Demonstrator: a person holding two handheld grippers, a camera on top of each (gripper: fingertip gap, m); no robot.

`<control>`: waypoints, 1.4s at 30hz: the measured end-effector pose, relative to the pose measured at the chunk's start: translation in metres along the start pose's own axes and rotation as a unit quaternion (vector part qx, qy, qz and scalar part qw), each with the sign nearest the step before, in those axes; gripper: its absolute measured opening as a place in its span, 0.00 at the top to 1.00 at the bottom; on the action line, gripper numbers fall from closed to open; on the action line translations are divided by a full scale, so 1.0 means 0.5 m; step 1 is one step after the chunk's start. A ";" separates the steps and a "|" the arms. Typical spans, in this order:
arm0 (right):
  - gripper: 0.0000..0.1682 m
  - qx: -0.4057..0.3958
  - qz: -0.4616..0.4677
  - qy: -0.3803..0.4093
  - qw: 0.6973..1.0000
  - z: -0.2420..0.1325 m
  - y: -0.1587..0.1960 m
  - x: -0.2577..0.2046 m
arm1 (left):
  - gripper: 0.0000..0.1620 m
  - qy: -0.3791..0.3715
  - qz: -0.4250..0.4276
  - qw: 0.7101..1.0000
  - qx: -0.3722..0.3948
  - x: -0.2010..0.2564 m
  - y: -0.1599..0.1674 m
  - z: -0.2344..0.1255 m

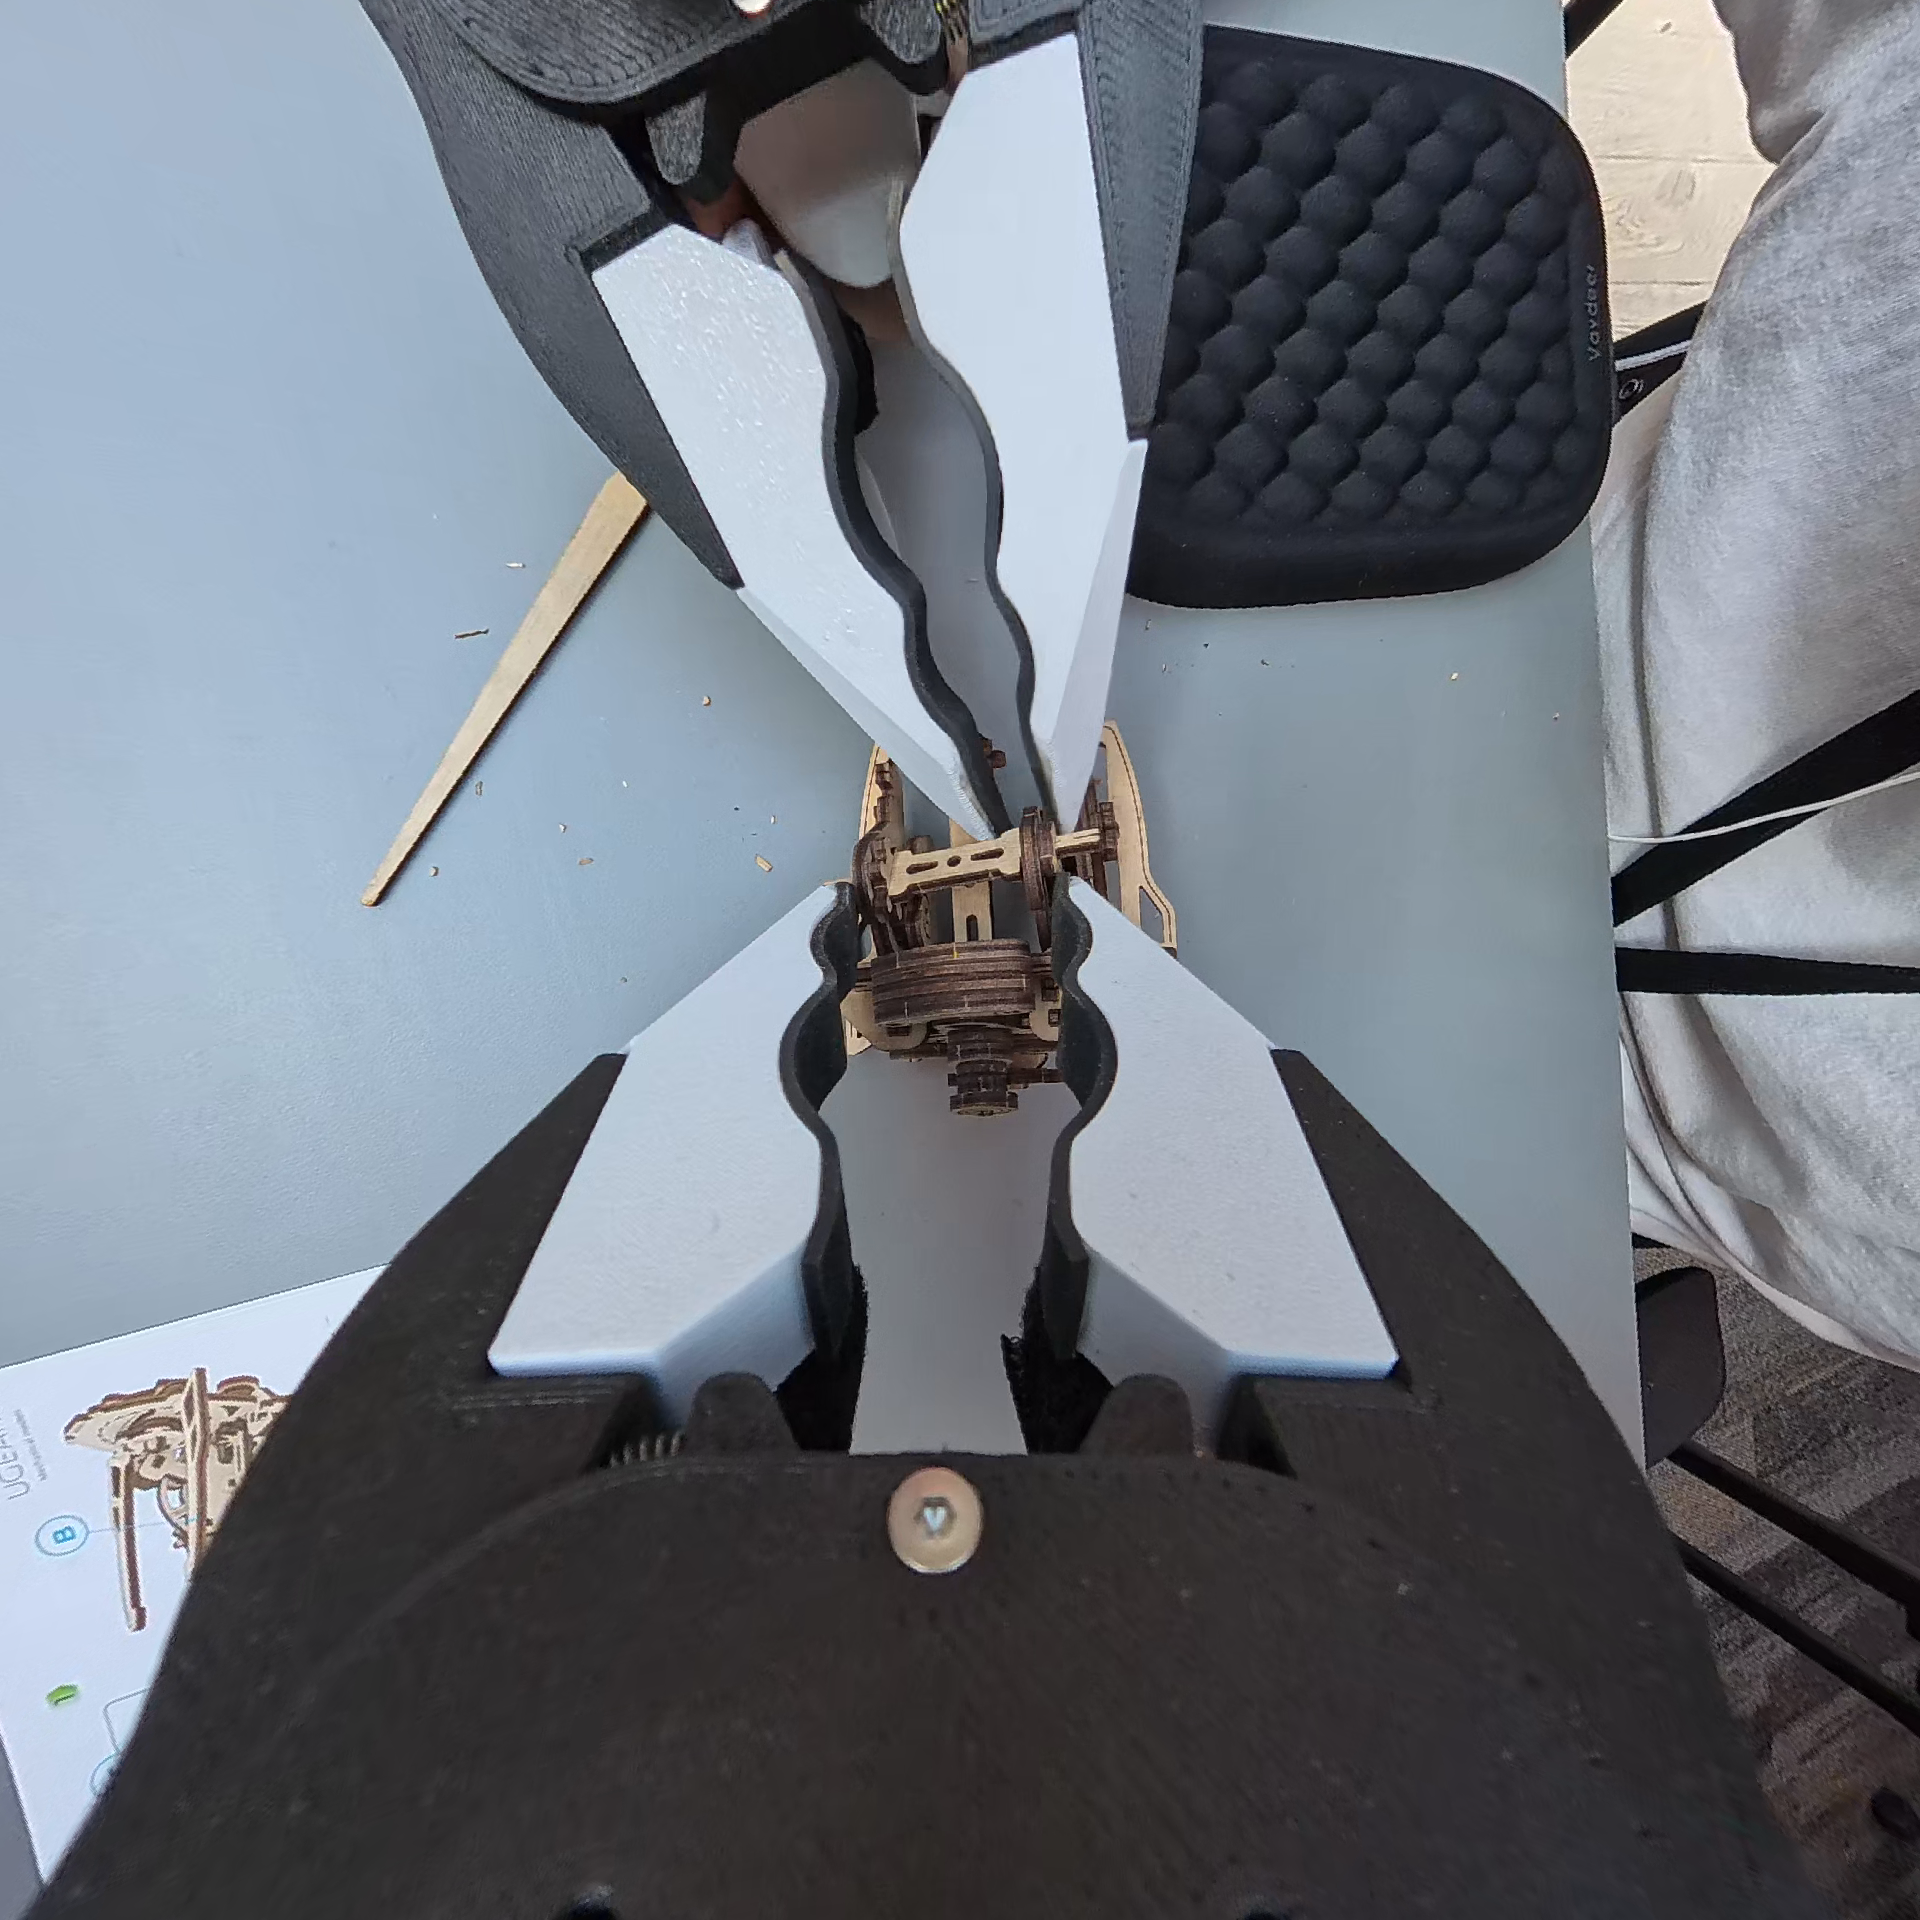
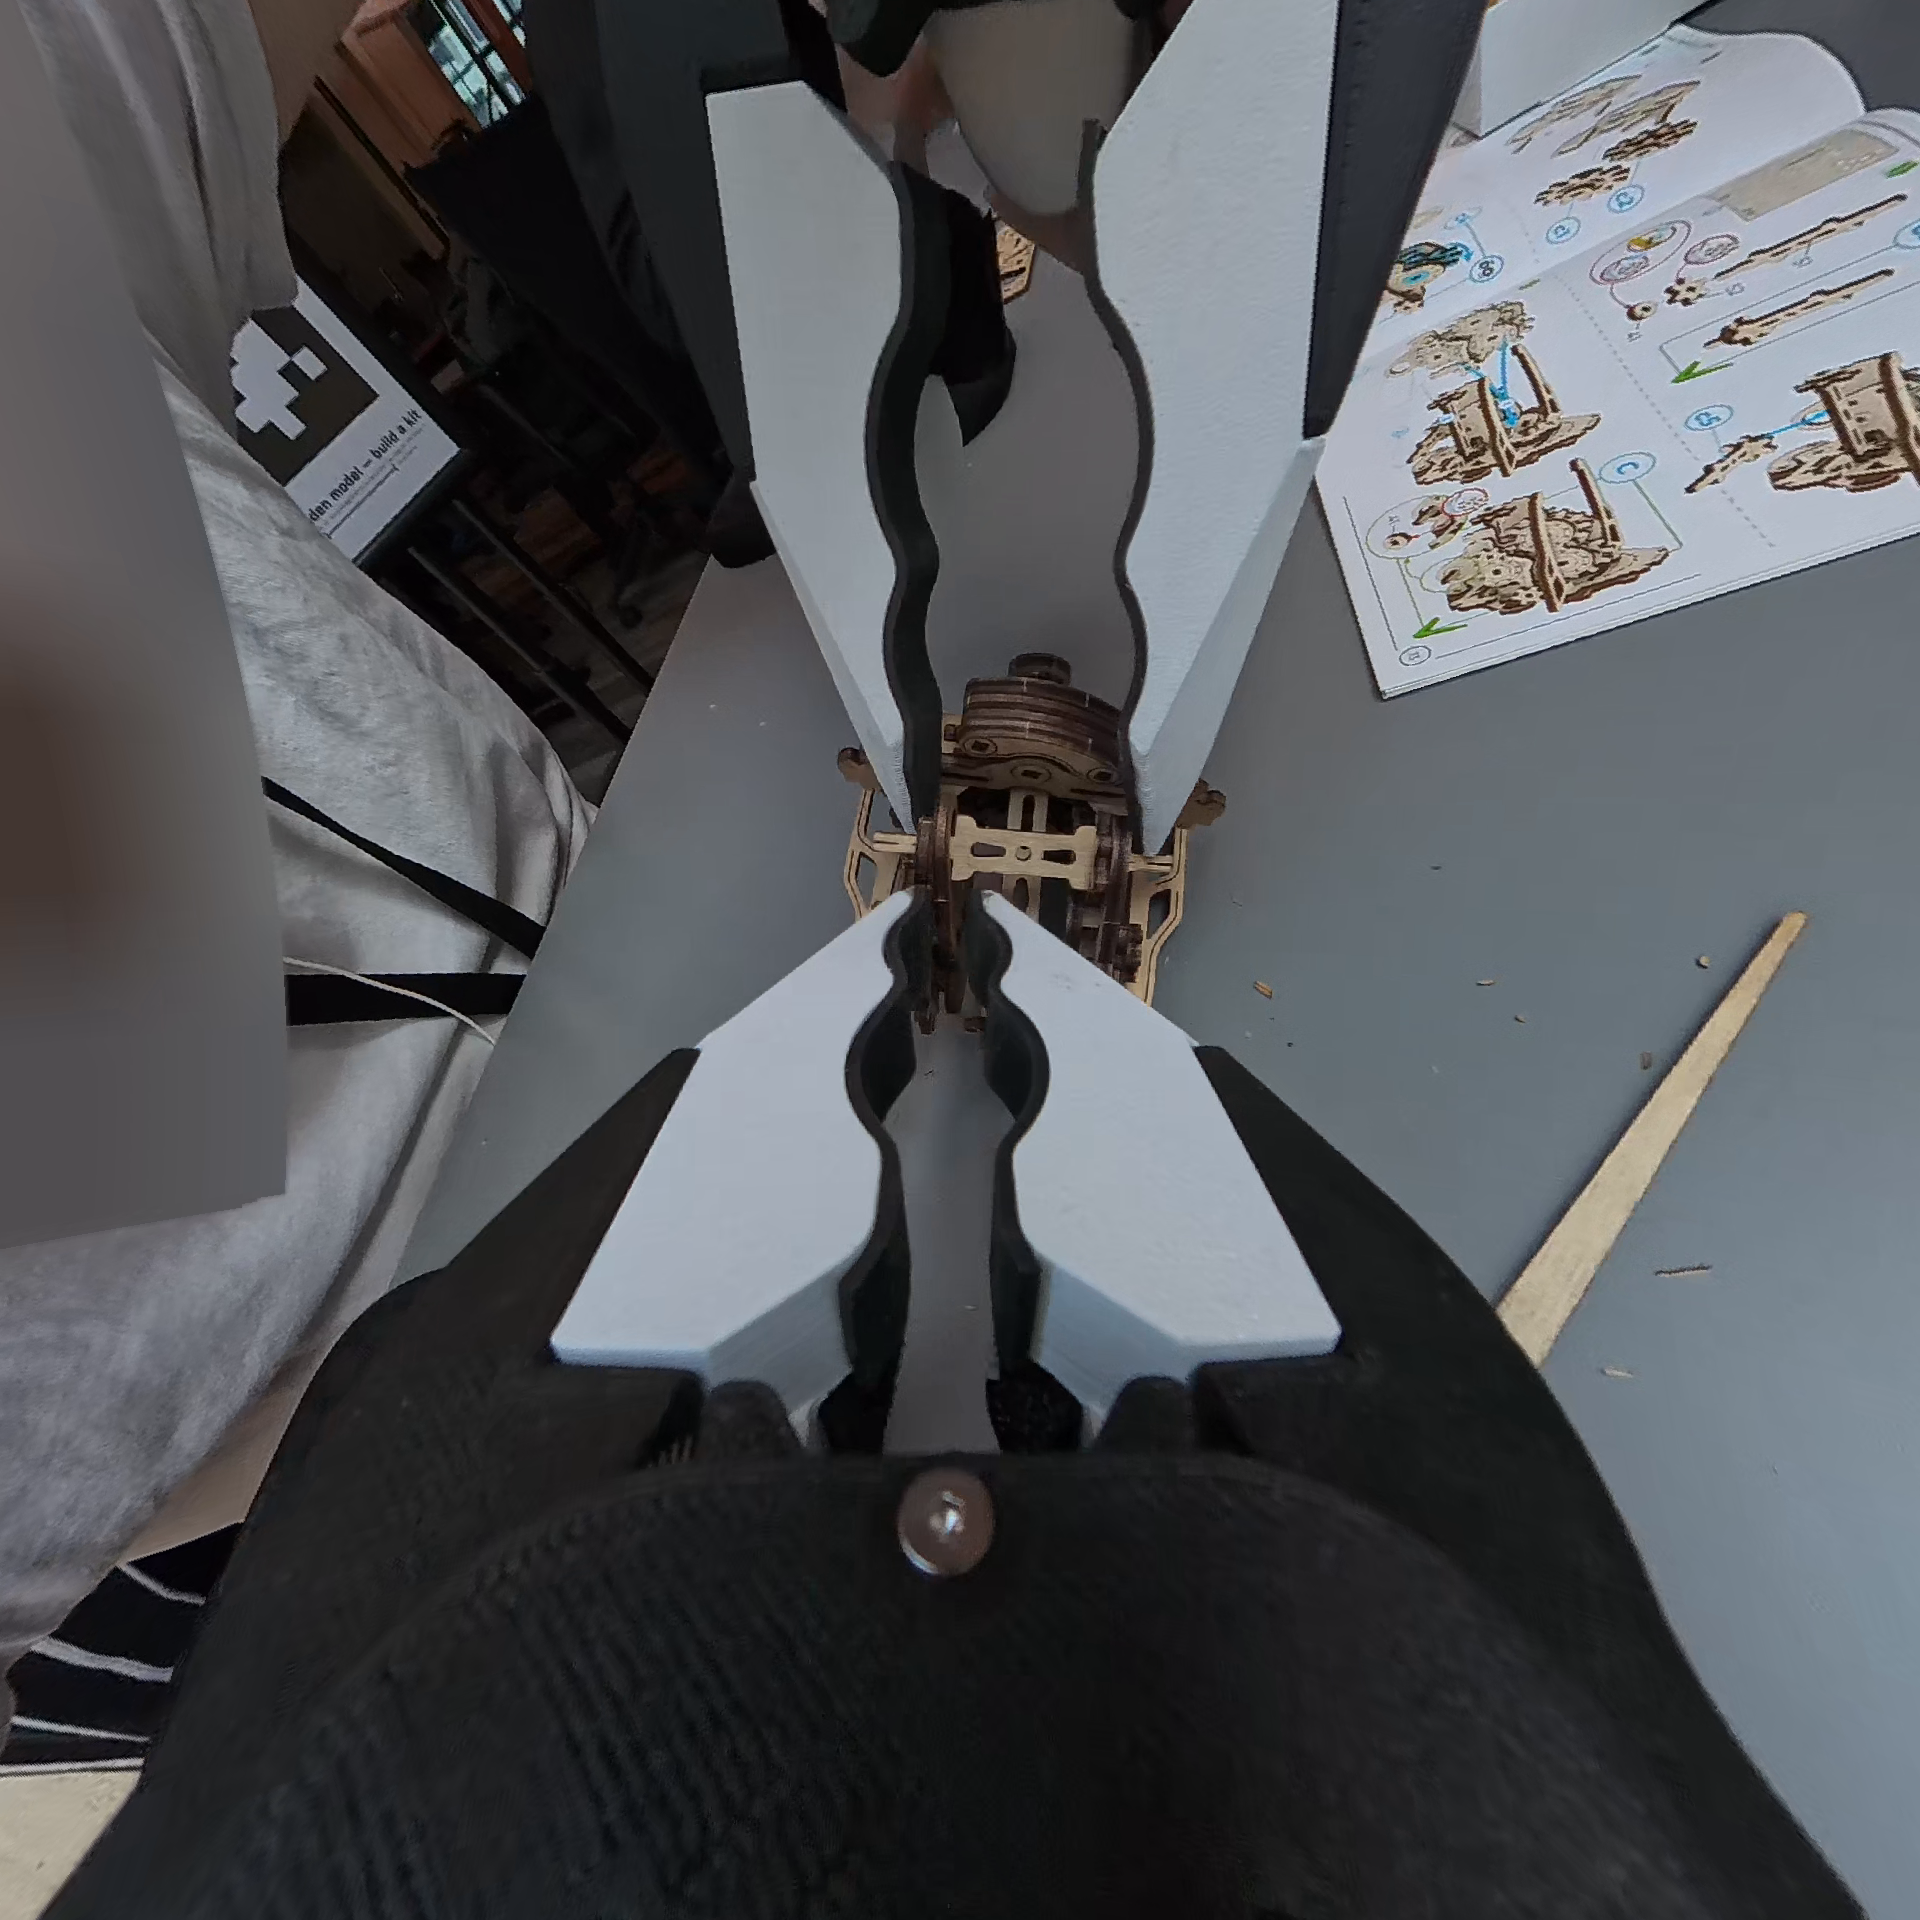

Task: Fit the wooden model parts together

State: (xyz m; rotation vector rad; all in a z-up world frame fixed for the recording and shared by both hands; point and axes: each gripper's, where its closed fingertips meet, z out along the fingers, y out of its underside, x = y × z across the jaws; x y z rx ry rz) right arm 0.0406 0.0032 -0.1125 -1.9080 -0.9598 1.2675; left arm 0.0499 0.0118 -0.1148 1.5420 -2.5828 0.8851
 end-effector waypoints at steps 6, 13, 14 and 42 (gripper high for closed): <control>1.00 -0.001 -0.011 0.000 1.000 -0.004 0.000 -0.004 | 0.79 0.006 -0.002 1.000 -0.009 0.001 0.002 0.001; 1.00 -0.003 -0.021 0.007 1.000 -0.004 0.001 -0.004 | 0.71 0.001 -0.020 1.000 -0.015 -0.007 0.004 0.002; 1.00 -0.003 -0.021 0.007 1.000 -0.003 0.001 -0.004 | 0.70 0.003 -0.020 1.000 -0.013 -0.005 0.003 0.003; 1.00 0.000 -0.037 0.020 0.999 -0.007 -0.002 -0.003 | 0.73 -0.019 -0.049 0.999 -0.003 -0.005 -0.001 -0.001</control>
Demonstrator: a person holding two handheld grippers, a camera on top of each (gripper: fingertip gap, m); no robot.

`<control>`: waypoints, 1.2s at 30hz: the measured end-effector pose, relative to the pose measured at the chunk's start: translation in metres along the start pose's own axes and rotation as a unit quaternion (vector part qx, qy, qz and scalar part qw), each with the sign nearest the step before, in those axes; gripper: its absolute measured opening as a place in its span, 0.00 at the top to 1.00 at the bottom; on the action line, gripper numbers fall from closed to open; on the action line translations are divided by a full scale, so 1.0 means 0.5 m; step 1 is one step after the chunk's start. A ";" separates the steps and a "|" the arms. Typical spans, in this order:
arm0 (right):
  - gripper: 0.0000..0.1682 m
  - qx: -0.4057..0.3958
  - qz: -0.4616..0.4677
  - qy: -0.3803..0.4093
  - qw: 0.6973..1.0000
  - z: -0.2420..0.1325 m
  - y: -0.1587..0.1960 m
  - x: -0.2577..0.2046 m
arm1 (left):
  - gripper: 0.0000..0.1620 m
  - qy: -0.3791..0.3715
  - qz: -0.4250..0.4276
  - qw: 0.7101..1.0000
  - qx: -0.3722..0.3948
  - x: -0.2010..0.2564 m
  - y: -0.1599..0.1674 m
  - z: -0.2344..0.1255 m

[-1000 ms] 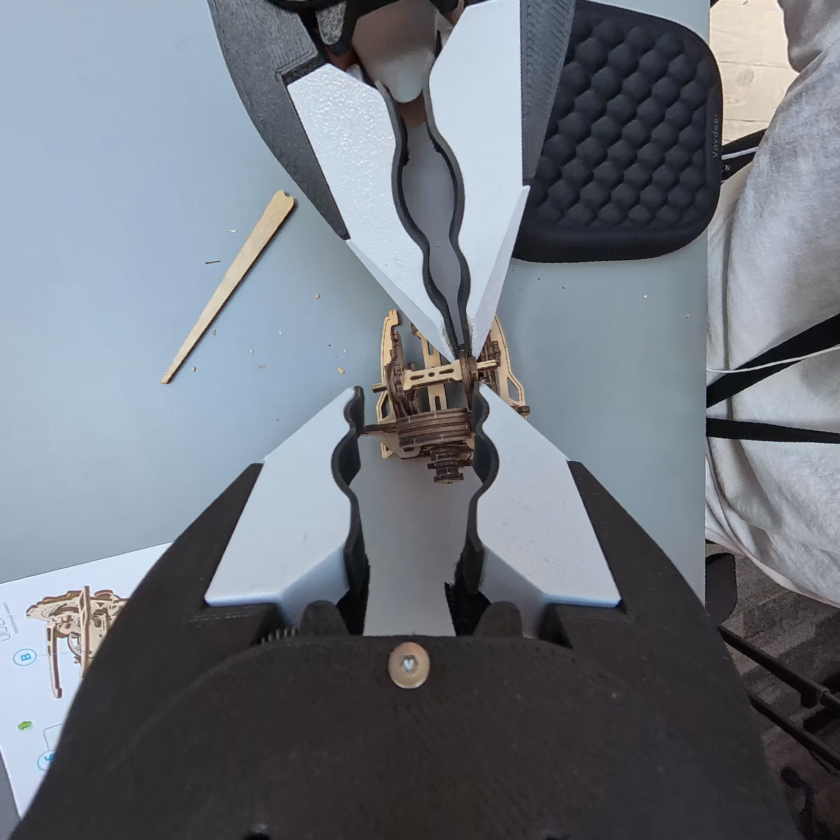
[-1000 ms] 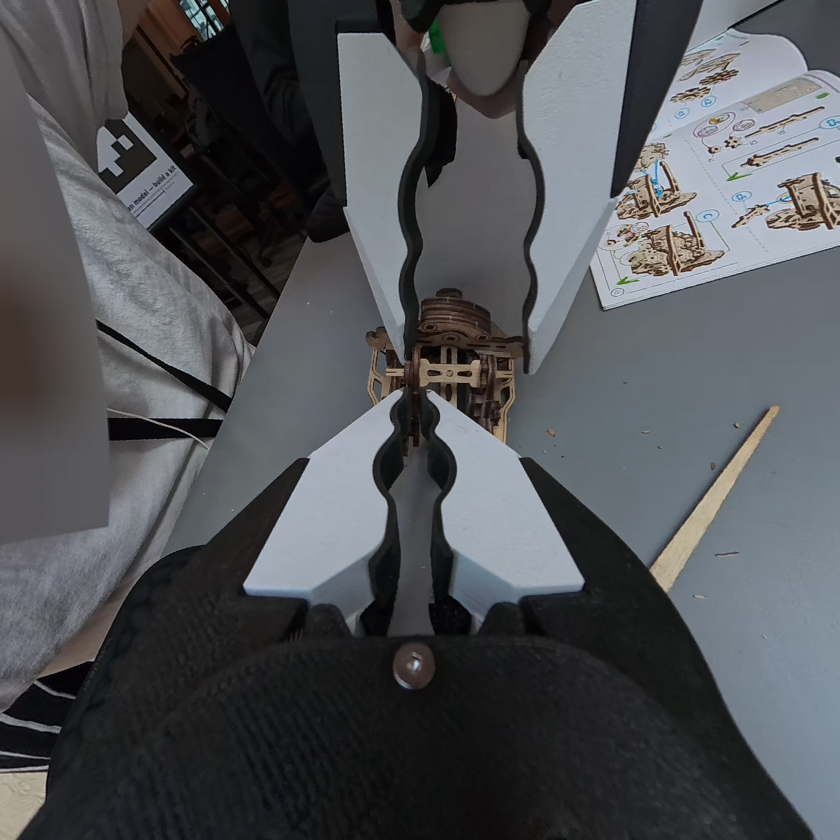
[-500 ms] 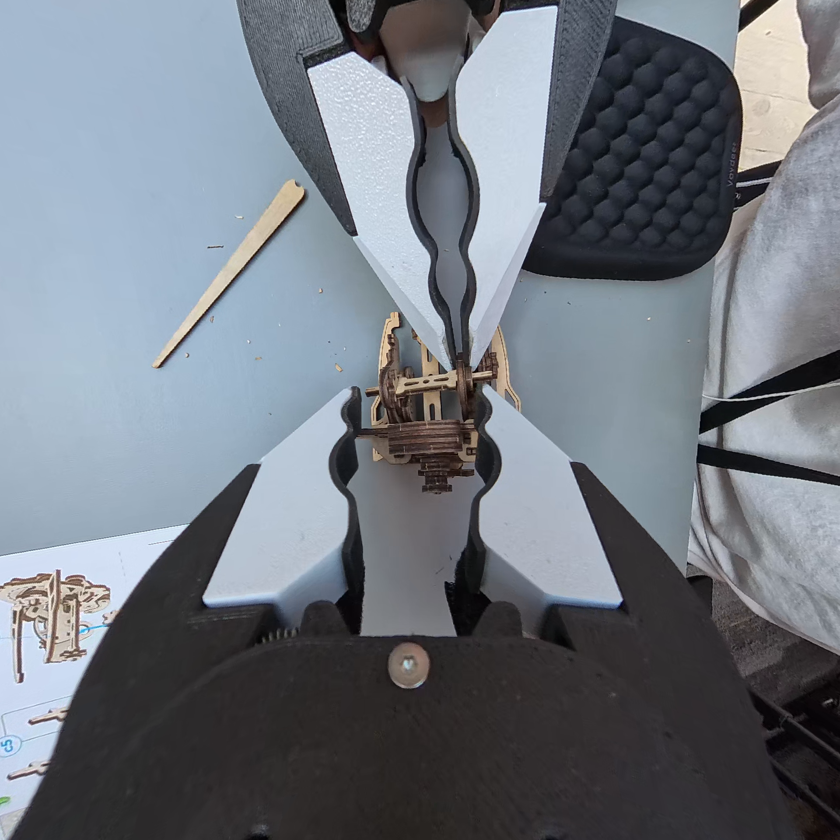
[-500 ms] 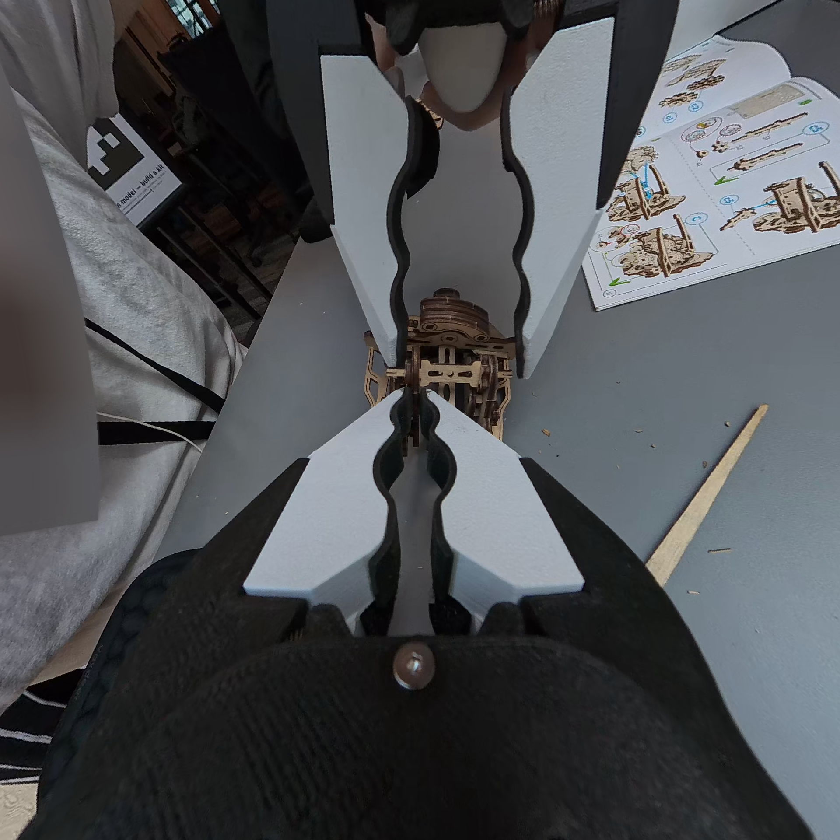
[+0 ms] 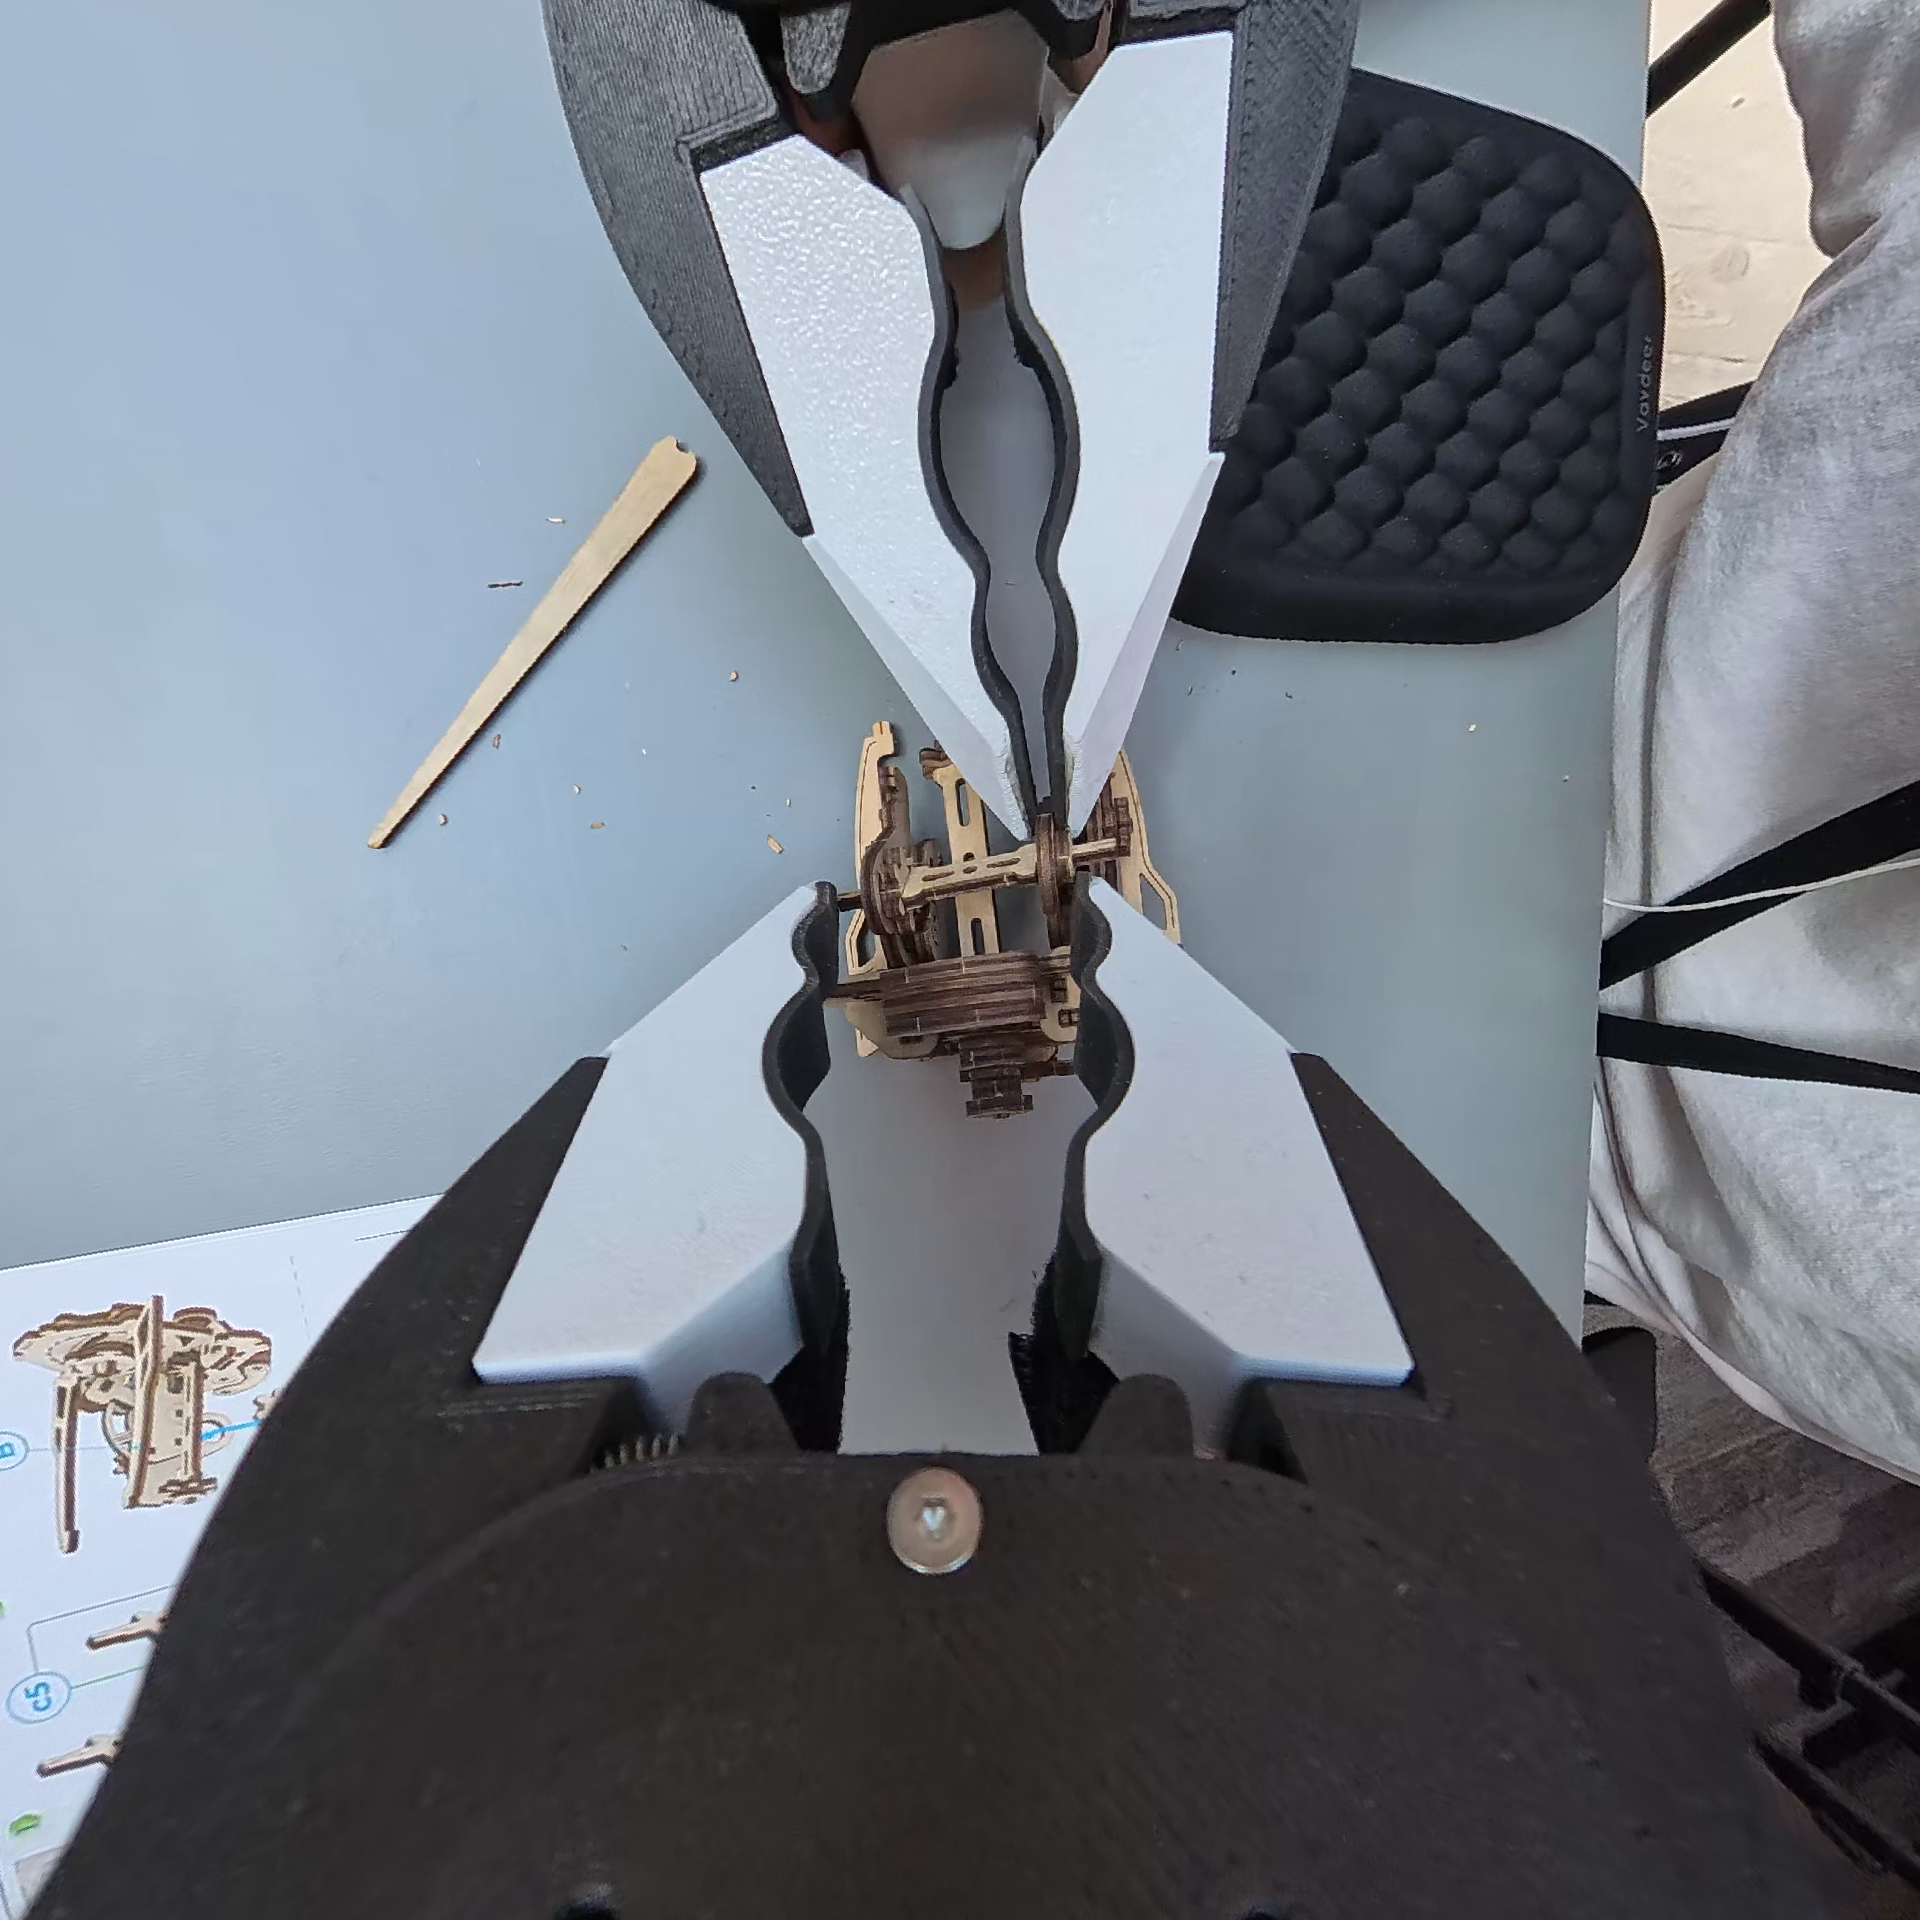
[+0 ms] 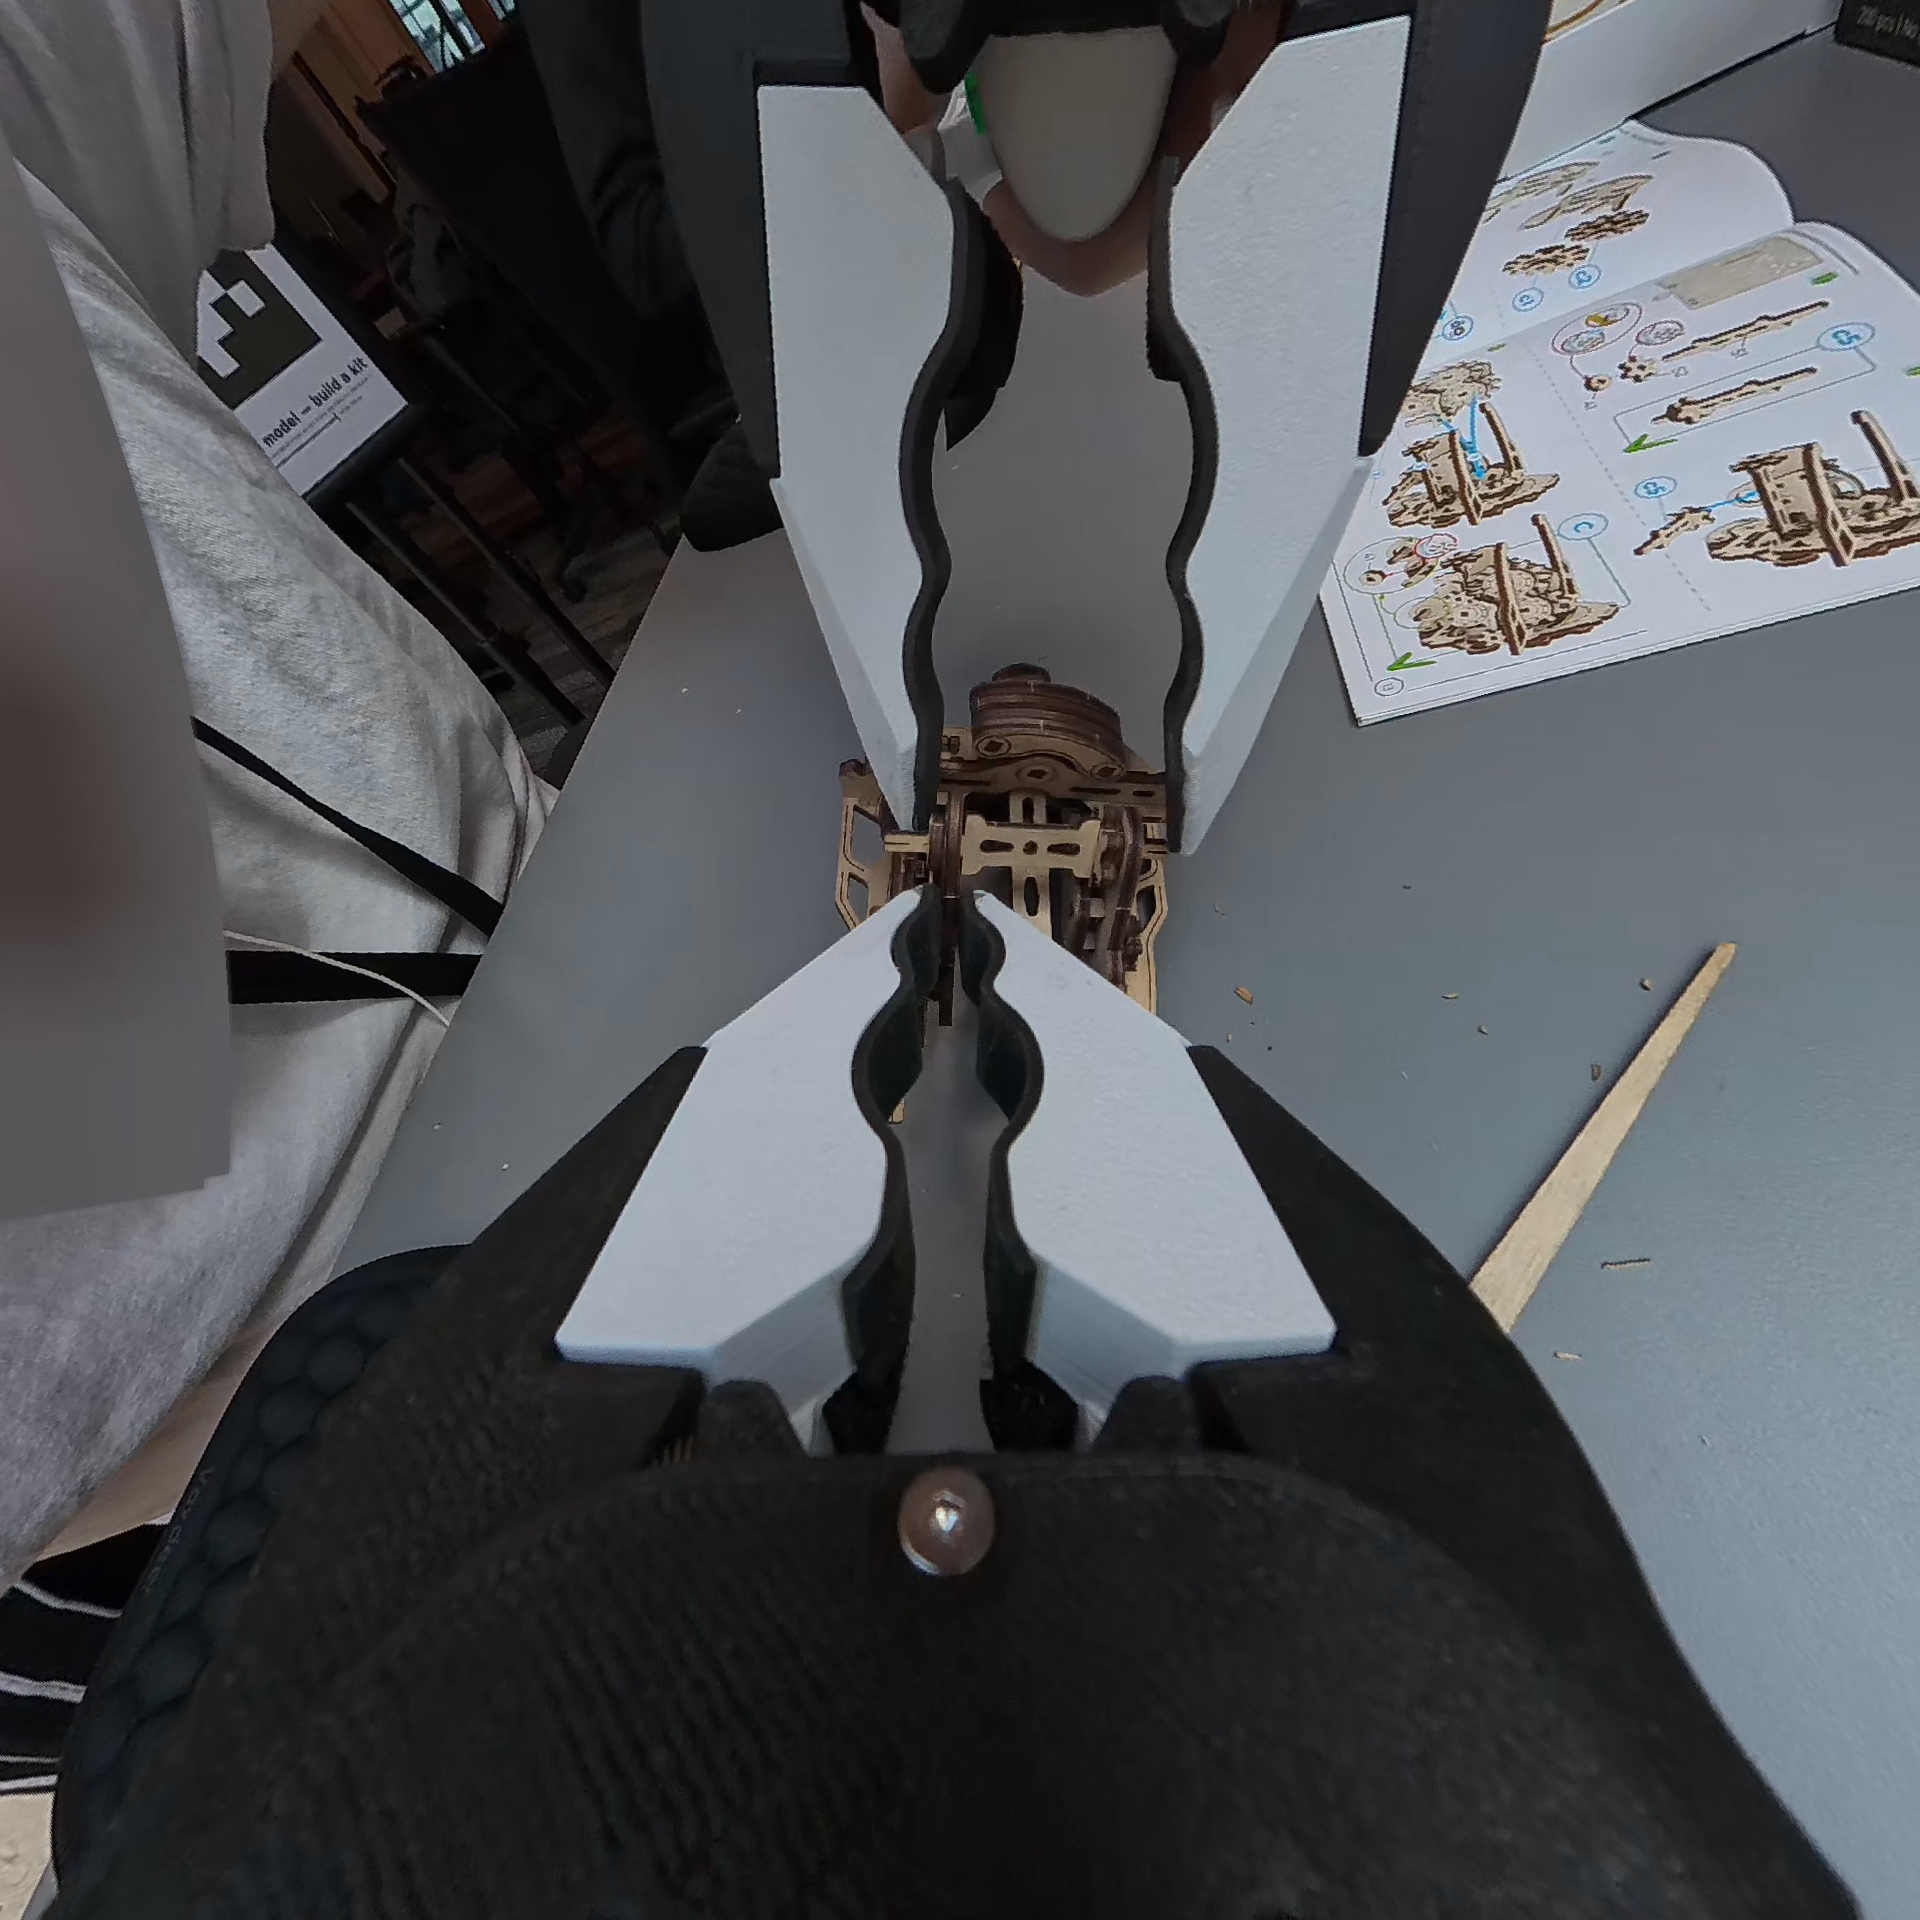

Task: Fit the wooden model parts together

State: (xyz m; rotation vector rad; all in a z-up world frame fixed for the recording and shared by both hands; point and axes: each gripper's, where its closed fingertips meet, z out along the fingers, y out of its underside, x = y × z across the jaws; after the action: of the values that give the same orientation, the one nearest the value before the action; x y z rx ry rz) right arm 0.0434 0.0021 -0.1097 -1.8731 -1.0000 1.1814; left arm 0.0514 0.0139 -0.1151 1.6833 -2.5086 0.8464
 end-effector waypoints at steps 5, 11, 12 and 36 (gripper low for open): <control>1.00 -0.002 0.004 0.003 1.000 -0.001 0.000 0.002 | 0.70 0.002 -0.016 1.000 0.004 -0.002 -0.006 -0.015; 1.00 -0.001 0.006 0.009 1.000 -0.001 -0.002 0.004 | 0.56 -0.015 -0.040 0.999 0.024 -0.003 -0.015 -0.019; 1.00 -0.002 0.005 0.010 1.000 -0.001 -0.002 0.004 | 0.56 -0.018 -0.046 0.998 0.030 -0.001 -0.017 -0.016; 1.00 0.002 -0.002 0.011 1.000 -0.001 -0.003 0.003 | 0.67 0.011 -0.050 0.997 0.051 0.004 -0.008 0.002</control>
State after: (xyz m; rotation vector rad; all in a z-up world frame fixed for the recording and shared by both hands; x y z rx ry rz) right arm 0.0438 0.0042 -0.1089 -1.8760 -0.9876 1.1589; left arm 0.0544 0.0105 -0.1137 1.8014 -2.3821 0.9935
